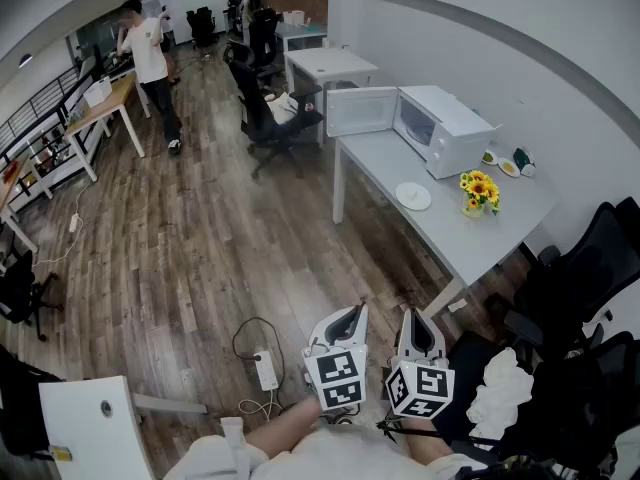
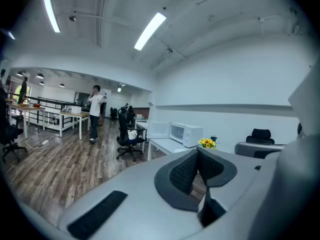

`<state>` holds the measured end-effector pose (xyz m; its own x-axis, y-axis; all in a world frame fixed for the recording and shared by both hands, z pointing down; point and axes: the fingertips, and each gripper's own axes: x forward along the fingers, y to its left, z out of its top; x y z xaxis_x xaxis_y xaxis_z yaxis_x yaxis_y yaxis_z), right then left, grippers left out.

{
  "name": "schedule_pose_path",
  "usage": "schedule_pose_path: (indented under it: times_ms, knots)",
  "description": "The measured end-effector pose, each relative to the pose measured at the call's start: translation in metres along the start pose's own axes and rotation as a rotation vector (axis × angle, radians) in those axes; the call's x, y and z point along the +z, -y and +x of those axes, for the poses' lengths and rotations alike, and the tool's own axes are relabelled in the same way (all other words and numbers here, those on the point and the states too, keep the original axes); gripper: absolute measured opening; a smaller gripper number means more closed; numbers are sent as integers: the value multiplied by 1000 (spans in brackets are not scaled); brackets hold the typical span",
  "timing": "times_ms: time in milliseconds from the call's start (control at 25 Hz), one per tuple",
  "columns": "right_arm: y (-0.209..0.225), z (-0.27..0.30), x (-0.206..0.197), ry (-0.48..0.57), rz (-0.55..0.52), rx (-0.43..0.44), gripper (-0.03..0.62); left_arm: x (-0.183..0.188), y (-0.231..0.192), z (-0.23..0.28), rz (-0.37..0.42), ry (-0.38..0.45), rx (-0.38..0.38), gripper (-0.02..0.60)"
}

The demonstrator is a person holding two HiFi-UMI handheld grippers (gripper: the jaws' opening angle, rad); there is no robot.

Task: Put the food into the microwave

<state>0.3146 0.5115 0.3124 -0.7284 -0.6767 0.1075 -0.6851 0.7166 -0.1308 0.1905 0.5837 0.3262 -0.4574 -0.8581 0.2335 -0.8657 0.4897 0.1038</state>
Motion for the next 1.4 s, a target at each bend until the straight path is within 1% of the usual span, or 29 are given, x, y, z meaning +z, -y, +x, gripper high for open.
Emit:
schedule_pose_path:
  times_ms: [240, 440, 600, 960, 1160, 1400]
  knots:
    - [-3, 11, 1, 0, -5, -7, 18, 5, -5, 10, -4, 8, -3, 413]
    - [-1, 19, 2, 9, 5, -38, 18, 9, -10, 21, 7, 10, -11, 413]
    - [-2, 35, 6, 22, -10, -57, 18, 14, -15, 36, 14, 12, -26, 413]
    - [-18, 73, 19, 70, -38, -91, 18, 37, -41, 73, 43, 55, -60, 413]
    - [-18, 85, 19, 81, -37, -122, 18, 36, -48, 92, 50, 46, -76, 413]
    - [-10, 99, 15, 56, -37, -158, 18, 35, -50, 114, 38, 26, -99, 413]
